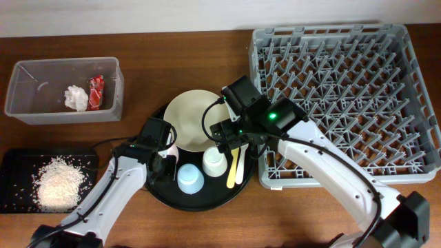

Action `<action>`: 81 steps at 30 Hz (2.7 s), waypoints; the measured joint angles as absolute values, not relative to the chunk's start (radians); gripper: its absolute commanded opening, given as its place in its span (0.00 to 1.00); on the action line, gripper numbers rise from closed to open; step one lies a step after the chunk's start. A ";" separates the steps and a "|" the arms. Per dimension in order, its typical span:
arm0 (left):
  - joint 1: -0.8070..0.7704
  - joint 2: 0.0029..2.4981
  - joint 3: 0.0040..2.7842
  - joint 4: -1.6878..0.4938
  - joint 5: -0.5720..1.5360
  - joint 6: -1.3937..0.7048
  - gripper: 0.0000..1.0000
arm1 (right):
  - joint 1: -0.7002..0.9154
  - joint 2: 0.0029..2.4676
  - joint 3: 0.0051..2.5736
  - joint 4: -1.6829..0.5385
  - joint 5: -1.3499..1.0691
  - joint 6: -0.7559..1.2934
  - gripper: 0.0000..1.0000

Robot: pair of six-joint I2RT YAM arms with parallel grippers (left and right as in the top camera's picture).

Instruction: Sort waste into correct bins and load items into the dishwasher rack

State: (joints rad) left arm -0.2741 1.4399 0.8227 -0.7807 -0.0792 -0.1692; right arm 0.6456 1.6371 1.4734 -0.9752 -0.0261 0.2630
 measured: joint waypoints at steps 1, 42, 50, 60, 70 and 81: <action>-0.274 1.440 0.823 -0.789 -0.079 -0.169 0.01 | 0.646 1.637 1.473 -0.975 -0.026 0.263 0.98; 0.141 1.234 1.327 -0.931 -0.196 -0.172 0.99 | 0.484 1.681 1.542 -0.837 -0.047 0.262 0.94; 0.141 1.234 1.327 -0.931 -0.196 -0.172 0.99 | 0.511 1.941 1.545 -0.561 -0.049 0.119 0.83; 0.141 1.234 1.327 -0.931 -0.196 -0.172 0.99 | 0.545 2.089 1.545 -0.476 -0.017 0.067 0.67; 0.141 1.234 1.327 -0.931 -0.196 -0.172 0.99 | 0.558 2.141 1.545 -0.440 0.065 0.056 0.32; 0.141 1.234 1.327 -0.931 -0.196 -0.172 0.99 | 0.557 2.142 1.552 -0.440 0.063 0.057 0.04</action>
State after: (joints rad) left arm 0.1410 1.2343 1.3273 -0.9314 -0.1959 -0.1722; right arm 0.5571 2.1422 1.5520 -0.4397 0.0631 0.0566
